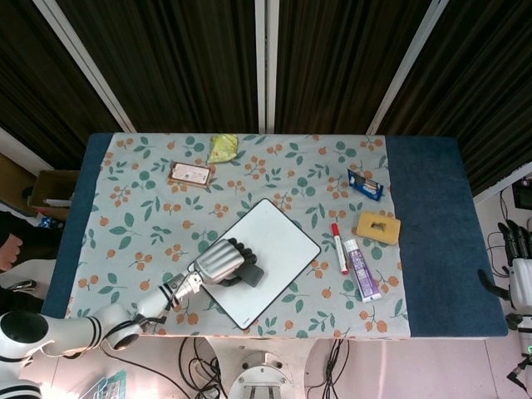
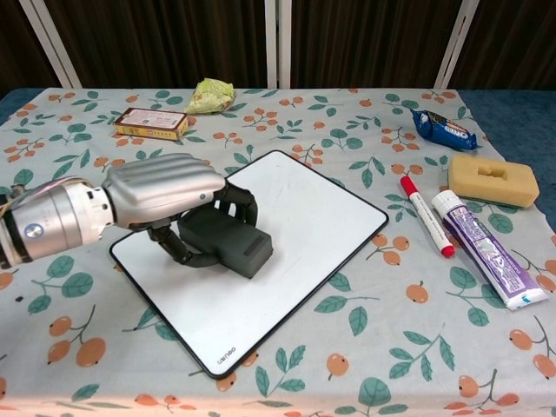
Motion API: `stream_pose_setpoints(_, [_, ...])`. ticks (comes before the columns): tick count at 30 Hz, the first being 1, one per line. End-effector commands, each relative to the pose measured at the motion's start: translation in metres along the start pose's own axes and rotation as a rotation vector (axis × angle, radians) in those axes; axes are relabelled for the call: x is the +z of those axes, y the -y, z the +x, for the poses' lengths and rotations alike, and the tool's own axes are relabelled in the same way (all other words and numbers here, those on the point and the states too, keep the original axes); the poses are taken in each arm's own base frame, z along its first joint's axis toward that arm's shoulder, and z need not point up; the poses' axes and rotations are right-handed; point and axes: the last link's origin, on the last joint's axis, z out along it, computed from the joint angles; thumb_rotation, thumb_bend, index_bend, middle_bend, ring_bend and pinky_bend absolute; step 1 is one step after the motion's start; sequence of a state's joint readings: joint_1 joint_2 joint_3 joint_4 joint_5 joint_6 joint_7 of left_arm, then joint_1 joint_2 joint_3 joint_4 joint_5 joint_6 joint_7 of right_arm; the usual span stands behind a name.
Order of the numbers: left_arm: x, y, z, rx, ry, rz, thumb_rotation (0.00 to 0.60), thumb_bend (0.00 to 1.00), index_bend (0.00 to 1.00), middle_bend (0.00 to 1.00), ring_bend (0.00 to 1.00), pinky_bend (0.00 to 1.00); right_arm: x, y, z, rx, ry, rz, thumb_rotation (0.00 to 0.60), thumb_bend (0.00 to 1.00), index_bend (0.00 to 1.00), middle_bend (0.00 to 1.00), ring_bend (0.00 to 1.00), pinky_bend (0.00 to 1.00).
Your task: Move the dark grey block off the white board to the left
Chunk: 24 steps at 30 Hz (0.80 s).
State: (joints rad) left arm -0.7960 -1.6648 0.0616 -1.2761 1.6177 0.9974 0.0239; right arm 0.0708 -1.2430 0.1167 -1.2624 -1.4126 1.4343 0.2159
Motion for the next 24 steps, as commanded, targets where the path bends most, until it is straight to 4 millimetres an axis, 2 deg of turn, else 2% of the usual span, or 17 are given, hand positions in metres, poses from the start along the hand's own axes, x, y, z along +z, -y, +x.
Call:
stream_pose_setpoints(1, [-0.024, 0.001, -0.003, 0.005, 0.040, 0.003, 0.600, 0.39, 0.78, 0.70, 0.57, 0.68, 0.000, 0.001, -0.001, 0.000, 0.000, 0.004, 0.600, 0.19, 0.00, 0.00, 0.00, 0.00])
stream_pose_setpoints(7, [-0.046, 0.003, 0.014, 0.000, 0.008, 0.010, 0.600, 0.39, 0.78, 0.70, 0.57, 0.68, -0.001, 0.001, -0.001, -0.001, -0.002, 0.004, 0.600, 0.19, 0.00, 0.00, 0.00, 0.00])
stream_pose_setpoints(11, [-0.050, 0.019, 0.029, 0.016, -0.052, 0.047, 0.600, 0.39, 0.78, 0.70, 0.57, 0.68, 0.000, 0.003, -0.001, -0.002, 0.000, 0.005, 0.600, 0.19, 0.00, 0.00, 0.00, 0.00])
stream_pose_setpoints(15, [-0.043, 0.051, 0.034, 0.031, -0.104, 0.148, 0.600, 0.39, 0.78, 0.70, 0.57, 0.68, 0.000, 0.006, -0.003, -0.003, 0.004, 0.017, 0.600, 0.19, 0.00, 0.00, 0.00, 0.00])
stream_pose_setpoints(16, [-0.041, 0.068, 0.034, 0.044, -0.113, 0.203, 0.600, 0.39, 0.78, 0.70, 0.57, 0.68, -0.001, 0.008, -0.003, -0.004, 0.004, 0.023, 0.600, 0.19, 0.00, 0.00, 0.00, 0.00])
stream_pose_setpoints(19, [-0.037, 0.097, 0.030, 0.035, -0.115, 0.309, 0.600, 0.39, 0.78, 0.70, 0.57, 0.68, -0.003, 0.010, -0.003, -0.009, 0.003, 0.030, 0.600, 0.19, 0.00, 0.00, 0.00, 0.00])
stream_pose_setpoints(24, [-0.037, 0.127, 0.021, 0.013, -0.098, 0.400, 0.600, 0.39, 0.78, 0.70, 0.57, 0.67, -0.004, 0.010, 0.000, -0.025, 0.014, 0.030, 0.600, 0.19, 0.00, 0.00, 0.00, 0.00])
